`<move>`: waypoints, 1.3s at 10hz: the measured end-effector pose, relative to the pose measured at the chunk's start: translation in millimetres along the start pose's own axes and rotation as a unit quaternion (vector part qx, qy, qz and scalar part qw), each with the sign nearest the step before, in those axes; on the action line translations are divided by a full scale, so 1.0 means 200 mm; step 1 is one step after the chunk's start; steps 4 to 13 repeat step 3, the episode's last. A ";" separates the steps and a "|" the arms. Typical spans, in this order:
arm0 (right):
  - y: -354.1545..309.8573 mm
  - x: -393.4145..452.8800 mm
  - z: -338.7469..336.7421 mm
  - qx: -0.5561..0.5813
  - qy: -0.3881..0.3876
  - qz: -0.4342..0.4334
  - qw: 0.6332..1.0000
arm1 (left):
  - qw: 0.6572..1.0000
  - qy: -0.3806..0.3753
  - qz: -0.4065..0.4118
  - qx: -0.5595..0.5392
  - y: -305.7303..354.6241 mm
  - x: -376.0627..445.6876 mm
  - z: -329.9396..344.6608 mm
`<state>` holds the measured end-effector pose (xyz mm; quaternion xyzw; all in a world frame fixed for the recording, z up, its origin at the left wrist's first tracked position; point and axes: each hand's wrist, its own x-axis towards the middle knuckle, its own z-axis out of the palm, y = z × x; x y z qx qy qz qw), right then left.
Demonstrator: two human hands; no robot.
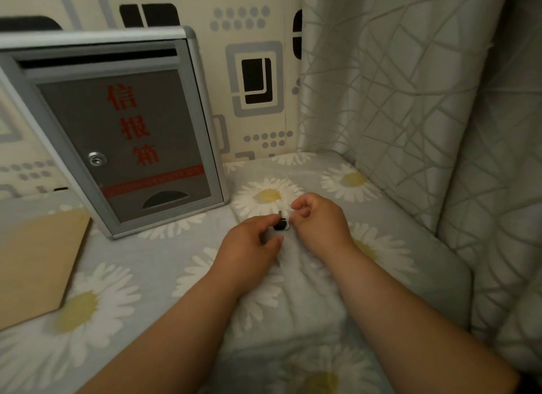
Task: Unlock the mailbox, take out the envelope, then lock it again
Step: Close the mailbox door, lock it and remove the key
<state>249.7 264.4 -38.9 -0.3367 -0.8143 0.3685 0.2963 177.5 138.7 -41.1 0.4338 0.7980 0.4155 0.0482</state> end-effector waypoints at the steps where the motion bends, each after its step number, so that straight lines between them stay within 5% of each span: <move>1: -0.01 -0.01 0.00 0.000 0.002 0.004 1.000 | 1.000 0.000 -0.002 -0.006 0.00 -0.01 0.00; 13: -0.03 -0.03 -0.01 0.022 0.003 0.003 1.000 | 1.000 0.007 -0.006 -0.028 0.01 -0.01 0.00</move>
